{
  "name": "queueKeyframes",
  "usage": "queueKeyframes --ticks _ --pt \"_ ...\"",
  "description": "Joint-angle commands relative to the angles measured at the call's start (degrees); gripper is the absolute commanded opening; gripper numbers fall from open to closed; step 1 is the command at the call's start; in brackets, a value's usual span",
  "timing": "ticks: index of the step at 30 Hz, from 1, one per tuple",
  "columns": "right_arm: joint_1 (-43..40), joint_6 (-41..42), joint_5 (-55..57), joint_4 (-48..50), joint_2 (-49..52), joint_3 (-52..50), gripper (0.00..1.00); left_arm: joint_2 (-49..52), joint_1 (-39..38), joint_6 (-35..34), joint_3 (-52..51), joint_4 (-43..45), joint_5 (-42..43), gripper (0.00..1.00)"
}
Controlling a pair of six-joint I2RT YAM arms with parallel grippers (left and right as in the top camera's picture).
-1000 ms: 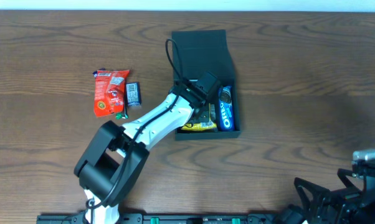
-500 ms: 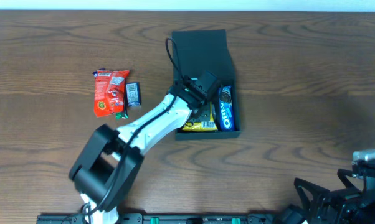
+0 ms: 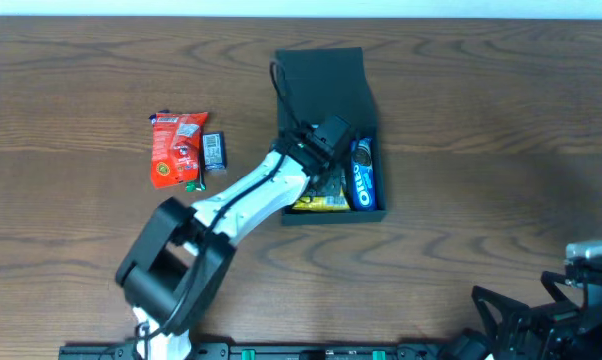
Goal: Pack container
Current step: 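Press the yellow bag down beside the Oreo pack and release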
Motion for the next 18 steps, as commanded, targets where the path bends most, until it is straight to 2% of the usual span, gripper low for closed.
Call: queueKeyframes --ticks 1,18 --pt "-0.5 0.7 0.2 -0.2 -0.3 0.0 0.99 3.6 0.0 0.9 -0.4 -0.7 1.4 0.06" --pt "-0.5 0.2 0.3 -0.2 -0.3 0.0 0.99 3.5 0.0 3.8 -0.3 -6.5 -10.8 0.06"
